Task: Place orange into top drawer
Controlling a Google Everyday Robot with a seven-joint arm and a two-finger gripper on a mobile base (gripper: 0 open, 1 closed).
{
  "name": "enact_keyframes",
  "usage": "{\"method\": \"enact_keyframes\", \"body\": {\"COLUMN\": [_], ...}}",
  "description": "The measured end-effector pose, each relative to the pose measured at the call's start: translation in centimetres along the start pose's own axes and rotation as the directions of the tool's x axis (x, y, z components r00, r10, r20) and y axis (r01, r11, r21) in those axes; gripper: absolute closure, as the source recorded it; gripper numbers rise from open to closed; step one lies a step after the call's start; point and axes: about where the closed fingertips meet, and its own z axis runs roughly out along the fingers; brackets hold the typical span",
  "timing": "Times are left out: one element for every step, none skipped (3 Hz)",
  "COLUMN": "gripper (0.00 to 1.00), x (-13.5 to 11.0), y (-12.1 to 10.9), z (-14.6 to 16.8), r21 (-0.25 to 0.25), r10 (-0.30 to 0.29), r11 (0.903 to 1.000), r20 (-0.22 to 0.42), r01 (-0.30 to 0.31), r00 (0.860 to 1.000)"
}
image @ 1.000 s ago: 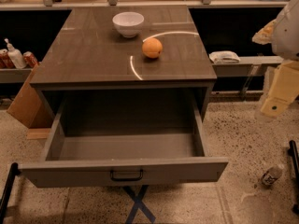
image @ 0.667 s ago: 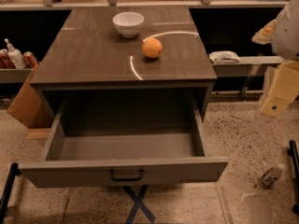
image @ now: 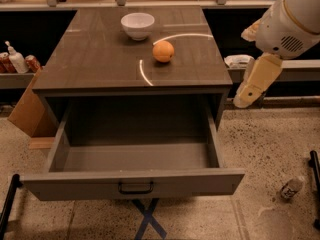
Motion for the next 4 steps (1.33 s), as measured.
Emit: {"method": "enact_keyframes", "body": {"gripper": [0.00,0.00,0.00,0.00], "x": [-1.1,-2.1,-3.2,-4.6], "y": [-2.1,-4.1,-5.7,-6.8], "z": [1.7,2.9,4.3,5.7], "r21": [0.026,0.053,0.052,0.031], "r10": [0.017,0.044,0.070,0.095], "r11": [0.9995,0.9974,0.9955,0.9942], "r20": [0.040,0.094,0.150,0.201], "r01": [-0.018,-0.049,-0.079,-0.103], "r00": [0.999,0.995,0.986,0.975]}}
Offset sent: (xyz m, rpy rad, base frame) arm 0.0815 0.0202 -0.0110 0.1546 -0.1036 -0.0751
